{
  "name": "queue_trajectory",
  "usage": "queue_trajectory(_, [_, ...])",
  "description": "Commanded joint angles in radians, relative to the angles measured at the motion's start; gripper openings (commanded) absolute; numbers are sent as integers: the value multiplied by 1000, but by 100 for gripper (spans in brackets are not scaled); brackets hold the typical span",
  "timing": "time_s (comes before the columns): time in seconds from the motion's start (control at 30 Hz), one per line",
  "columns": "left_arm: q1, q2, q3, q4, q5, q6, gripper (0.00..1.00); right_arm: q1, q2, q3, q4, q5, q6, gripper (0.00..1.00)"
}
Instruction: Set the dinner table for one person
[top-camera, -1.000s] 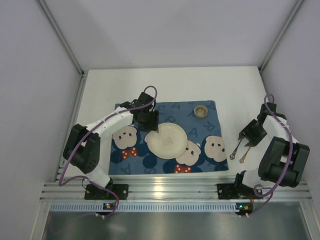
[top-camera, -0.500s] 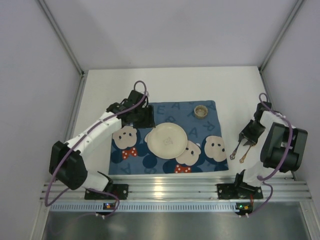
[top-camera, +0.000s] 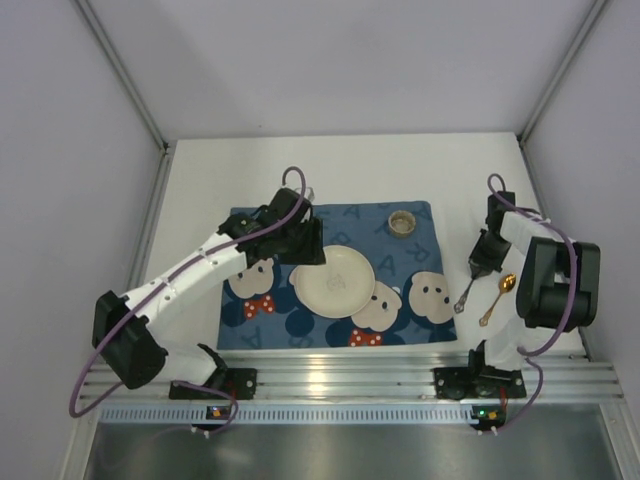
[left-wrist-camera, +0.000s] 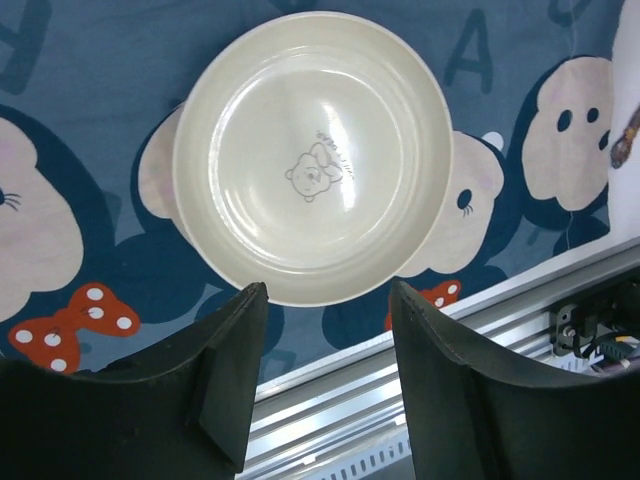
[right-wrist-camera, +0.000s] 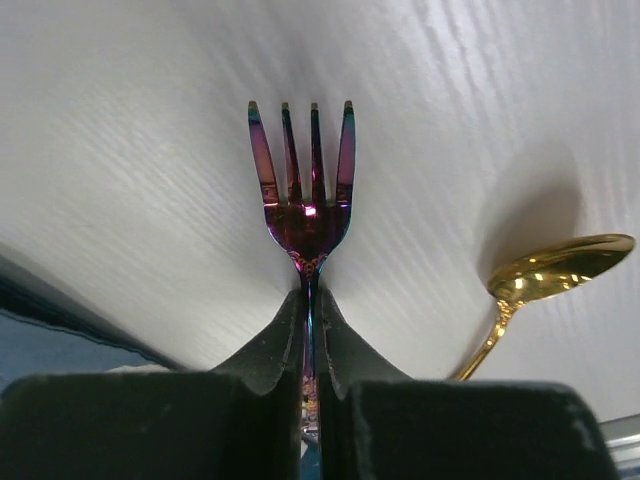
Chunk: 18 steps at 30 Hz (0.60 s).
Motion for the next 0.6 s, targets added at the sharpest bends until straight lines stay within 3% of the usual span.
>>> queue_trajectory(0.0, [-51, 23, 86, 4, -35, -21, 58, 47, -10, -1, 141, -118, 39, 0])
queue_trajectory(0.3, [-216, 239, 291, 125, 128, 113, 59, 60, -268, 85, -11, -274, 72, 0])
queue_trajectory(0.57, [-266, 467, 528, 194, 247, 113, 59, 60, -414, 220, -163, -222, 30, 0])
